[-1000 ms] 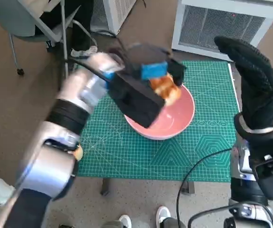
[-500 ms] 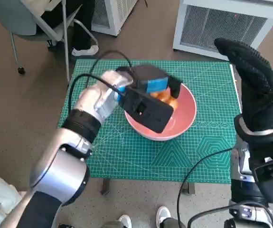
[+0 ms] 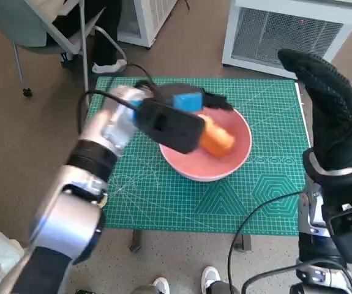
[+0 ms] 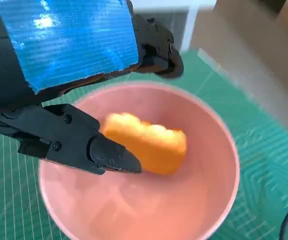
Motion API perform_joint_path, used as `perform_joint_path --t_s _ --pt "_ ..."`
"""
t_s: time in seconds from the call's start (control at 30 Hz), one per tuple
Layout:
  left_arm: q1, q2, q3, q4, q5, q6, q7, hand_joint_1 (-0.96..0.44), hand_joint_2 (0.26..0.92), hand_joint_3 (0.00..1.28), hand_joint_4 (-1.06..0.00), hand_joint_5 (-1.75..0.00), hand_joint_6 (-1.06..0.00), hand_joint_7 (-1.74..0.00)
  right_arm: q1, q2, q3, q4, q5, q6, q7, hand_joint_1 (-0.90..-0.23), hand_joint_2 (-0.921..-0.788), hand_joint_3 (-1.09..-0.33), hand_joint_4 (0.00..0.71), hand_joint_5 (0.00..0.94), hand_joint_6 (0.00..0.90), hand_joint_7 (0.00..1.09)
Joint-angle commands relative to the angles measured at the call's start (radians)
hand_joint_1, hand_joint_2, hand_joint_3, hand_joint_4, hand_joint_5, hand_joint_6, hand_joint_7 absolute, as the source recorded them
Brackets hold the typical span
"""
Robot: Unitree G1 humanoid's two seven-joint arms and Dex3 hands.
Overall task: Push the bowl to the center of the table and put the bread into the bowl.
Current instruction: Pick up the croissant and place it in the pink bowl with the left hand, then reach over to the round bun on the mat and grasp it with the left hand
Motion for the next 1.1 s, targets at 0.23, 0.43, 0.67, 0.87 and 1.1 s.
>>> perform_joint_path --t_s 0.23,0.43,0.67,0.87,1.1 --pt "0.174 0.267 0.161 -0.324 -0.242 -0.144 -0.196 -0.19 0.831 0.00 -0.18 -0.06 -0.29 -0.20 0.023 0.011 0.009 -0.010 -0.006 0.005 -0.009 -0.586 -0.921 -0.764 0.269 0.000 -0.001 0.61" --pt "0.313 0.418 0.239 -0.484 -0.344 -0.143 -0.269 -0.18 0.810 0.00 -0.27 -0.09 -0.35 -0.23 0.024 0.012 0.012 -0.012 0.001 0.004 -0.005 -0.588 -0.921 -0.763 0.269 0.000 -0.001 0.61" --pt "0.493 0.585 0.303 -0.652 -0.345 -0.092 -0.282 -0.23 0.803 0.00 -0.31 -0.05 -0.39 -0.20 0.016 0.014 0.018 -0.007 0.012 0.005 0.001 -0.586 -0.921 -0.762 0.269 0.000 -0.001 0.61" --pt "0.634 0.674 0.331 -0.740 -0.319 -0.065 -0.271 -0.18 0.802 0.00 -0.33 -0.01 -0.43 -0.13 0.006 0.015 0.024 0.008 0.024 0.004 0.008 -0.579 -0.921 -0.759 0.269 0.000 -0.001 0.61" --pt "0.771 0.714 0.344 -0.778 -0.312 -0.056 -0.258 -0.16 0.809 0.00 -0.33 0.00 -0.45 -0.07 -0.012 0.019 0.030 0.035 0.046 0.004 0.026 -0.585 -0.921 -0.754 0.268 0.000 -0.001 0.61"
